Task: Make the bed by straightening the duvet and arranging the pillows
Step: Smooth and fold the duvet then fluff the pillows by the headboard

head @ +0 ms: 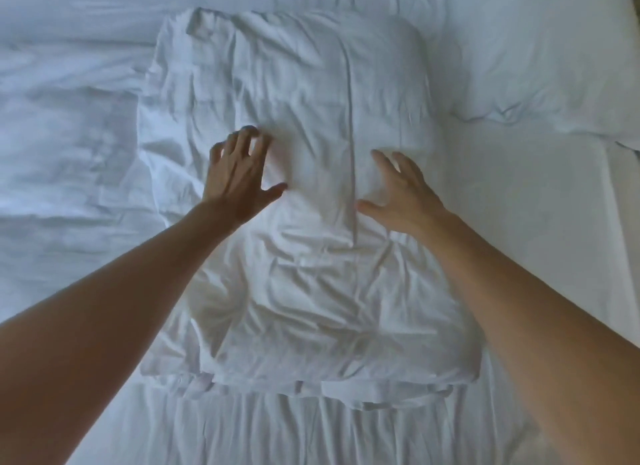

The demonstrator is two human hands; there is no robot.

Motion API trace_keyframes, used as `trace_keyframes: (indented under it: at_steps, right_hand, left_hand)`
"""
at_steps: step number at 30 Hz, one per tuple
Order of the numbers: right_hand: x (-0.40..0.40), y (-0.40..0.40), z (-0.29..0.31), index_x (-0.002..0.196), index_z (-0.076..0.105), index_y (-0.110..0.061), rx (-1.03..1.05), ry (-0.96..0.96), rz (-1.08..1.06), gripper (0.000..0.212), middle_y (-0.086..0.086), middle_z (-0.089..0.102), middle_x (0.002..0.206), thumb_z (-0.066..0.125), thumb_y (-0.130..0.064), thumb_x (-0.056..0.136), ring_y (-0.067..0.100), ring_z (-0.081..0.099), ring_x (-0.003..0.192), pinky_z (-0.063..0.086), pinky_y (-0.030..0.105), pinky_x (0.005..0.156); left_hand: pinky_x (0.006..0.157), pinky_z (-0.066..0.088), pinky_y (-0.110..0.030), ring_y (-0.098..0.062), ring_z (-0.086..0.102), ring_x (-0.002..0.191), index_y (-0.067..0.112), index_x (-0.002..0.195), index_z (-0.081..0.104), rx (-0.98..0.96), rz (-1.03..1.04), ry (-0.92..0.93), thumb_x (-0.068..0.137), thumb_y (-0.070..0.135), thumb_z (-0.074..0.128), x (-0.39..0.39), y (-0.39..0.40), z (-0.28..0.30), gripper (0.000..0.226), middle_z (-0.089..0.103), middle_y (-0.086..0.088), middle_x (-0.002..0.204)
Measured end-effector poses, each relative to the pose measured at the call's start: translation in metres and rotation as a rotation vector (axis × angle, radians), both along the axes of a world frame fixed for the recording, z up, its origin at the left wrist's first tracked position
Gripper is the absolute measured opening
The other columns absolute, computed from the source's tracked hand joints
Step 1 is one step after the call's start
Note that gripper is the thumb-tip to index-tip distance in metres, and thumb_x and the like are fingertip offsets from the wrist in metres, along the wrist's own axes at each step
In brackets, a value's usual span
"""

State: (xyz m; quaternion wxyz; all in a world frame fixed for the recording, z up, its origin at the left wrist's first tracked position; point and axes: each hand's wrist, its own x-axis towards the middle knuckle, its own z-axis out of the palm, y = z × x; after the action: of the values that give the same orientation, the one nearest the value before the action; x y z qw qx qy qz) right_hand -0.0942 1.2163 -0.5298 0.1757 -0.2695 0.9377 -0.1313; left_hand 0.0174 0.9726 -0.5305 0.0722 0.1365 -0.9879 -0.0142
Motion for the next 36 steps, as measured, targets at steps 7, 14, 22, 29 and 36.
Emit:
trace_keyframes:
  at_steps: [7, 14, 22, 29, 36]
  right_hand:
    - [-0.054, -0.02, -0.032, 0.15, -0.015, -0.049, 0.38, -0.296, 0.012, 0.128, 0.003, -0.02, 0.164, 0.071, -0.079, 0.06, 0.037, -0.003, 0.151, 0.022, 0.066, 0.113]
    - [-0.129, -0.104, 0.01, 0.136, 0.045, -0.025, -0.172, 0.228, -0.111, 0.061, 0.007, 0.047, 0.142, 0.052, -0.062, 0.088, 0.032, 0.041, 0.132, 0.04, 0.049, 0.102]
    - [-0.212, -0.151, -0.028, 0.143, -0.03, -0.052, 0.182, -0.157, -0.278, 0.151, 0.008, -0.031, 0.16, 0.073, -0.088, 0.038, 0.044, -0.017, 0.148, 0.009, 0.081, 0.104]
    - [-0.217, -0.133, -0.077, 0.139, -0.033, -0.053, 0.076, -0.053, -0.359, 0.152, 0.007, -0.029, 0.161, 0.068, -0.092, 0.033, 0.041, -0.015, 0.149, 0.006, 0.08, 0.105]
    - [-0.218, -0.114, -0.089, 0.144, -0.027, -0.052, 0.062, 0.124, -0.309, 0.137, -0.004, -0.028, 0.161, 0.068, -0.086, 0.051, 0.034, -0.02, 0.149, 0.007, 0.082, 0.103]
  left_hand:
    - [0.119, 0.015, -0.056, -0.034, 0.009, 0.151, 0.035, 0.156, 0.002, 0.179, 0.053, -0.626, 0.071, 0.091, 0.032, -0.036, -0.04, -0.048, 0.106, 0.003, -0.001, 0.166]
    - [0.114, 0.014, -0.061, -0.033, 0.03, 0.142, 0.025, 0.147, 0.036, -0.077, 0.067, 0.093, 0.079, 0.074, 0.049, -0.145, -0.06, -0.009, 0.084, 0.037, -0.011, 0.151]
    - [0.118, 0.006, -0.061, -0.043, 0.0, 0.149, 0.034, 0.152, -0.017, 0.588, 0.741, -0.041, 0.043, 0.094, 0.059, -0.207, -0.146, -0.049, 0.146, -0.008, -0.02, 0.162]
    - [0.115, 0.033, -0.041, -0.03, 0.036, 0.141, 0.026, 0.156, 0.0, 0.9, 0.622, -0.009, 0.049, 0.072, 0.082, -0.225, -0.154, -0.081, 0.143, 0.038, -0.009, 0.153]
    - [0.117, 0.012, -0.058, -0.032, 0.009, 0.15, 0.027, 0.156, -0.009, 0.384, 0.492, 0.135, 0.069, 0.06, 0.076, -0.246, -0.124, -0.066, 0.125, 0.018, -0.016, 0.16]
